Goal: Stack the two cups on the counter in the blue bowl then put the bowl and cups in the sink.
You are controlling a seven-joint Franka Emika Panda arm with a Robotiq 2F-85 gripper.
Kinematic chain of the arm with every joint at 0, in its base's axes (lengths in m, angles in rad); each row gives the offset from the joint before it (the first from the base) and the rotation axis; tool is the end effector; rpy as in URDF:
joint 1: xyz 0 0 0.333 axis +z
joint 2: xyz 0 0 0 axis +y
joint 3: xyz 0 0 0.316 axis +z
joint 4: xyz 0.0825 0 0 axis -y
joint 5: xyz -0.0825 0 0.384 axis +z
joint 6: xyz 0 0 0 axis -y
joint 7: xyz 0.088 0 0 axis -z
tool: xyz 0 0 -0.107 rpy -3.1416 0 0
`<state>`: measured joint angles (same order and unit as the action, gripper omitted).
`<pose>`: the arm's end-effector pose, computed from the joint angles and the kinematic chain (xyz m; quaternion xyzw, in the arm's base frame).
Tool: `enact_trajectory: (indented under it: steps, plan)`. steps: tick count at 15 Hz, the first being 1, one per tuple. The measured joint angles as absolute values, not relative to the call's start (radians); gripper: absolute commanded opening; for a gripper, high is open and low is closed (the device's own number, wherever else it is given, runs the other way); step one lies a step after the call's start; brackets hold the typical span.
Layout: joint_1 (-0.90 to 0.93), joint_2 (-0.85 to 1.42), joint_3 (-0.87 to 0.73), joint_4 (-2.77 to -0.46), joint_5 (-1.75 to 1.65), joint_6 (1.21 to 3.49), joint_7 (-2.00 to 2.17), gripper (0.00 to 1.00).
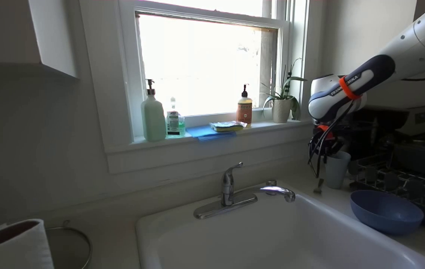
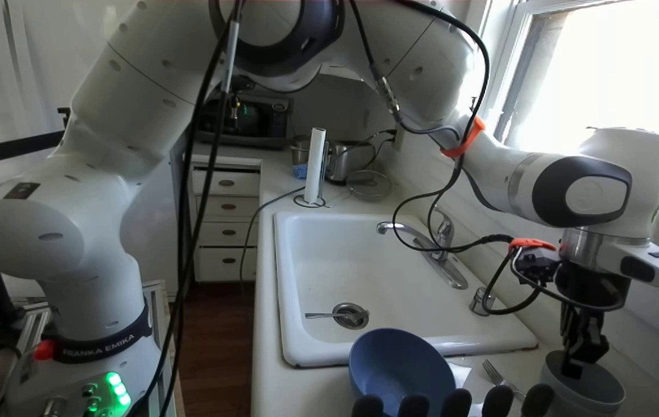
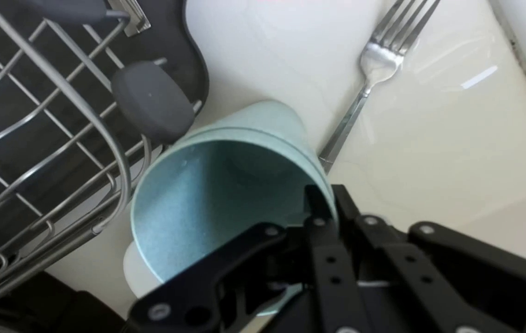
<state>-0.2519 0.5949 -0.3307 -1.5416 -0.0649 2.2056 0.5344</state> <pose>0.6110 -0.3603 0.3303 0.8661 -0.4836 0.0458 0.1180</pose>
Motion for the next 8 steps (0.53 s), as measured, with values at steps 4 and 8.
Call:
enact_trajectory:
  steps: [4, 8]
  plan:
    - [-0.252, 0.584, -0.336, -1.528, -0.065, 2.174, 0.519, 0.02]
    - [-0.251, 0.553, -0.338, -1.527, -0.065, 2.155, 0.517, 0.02]
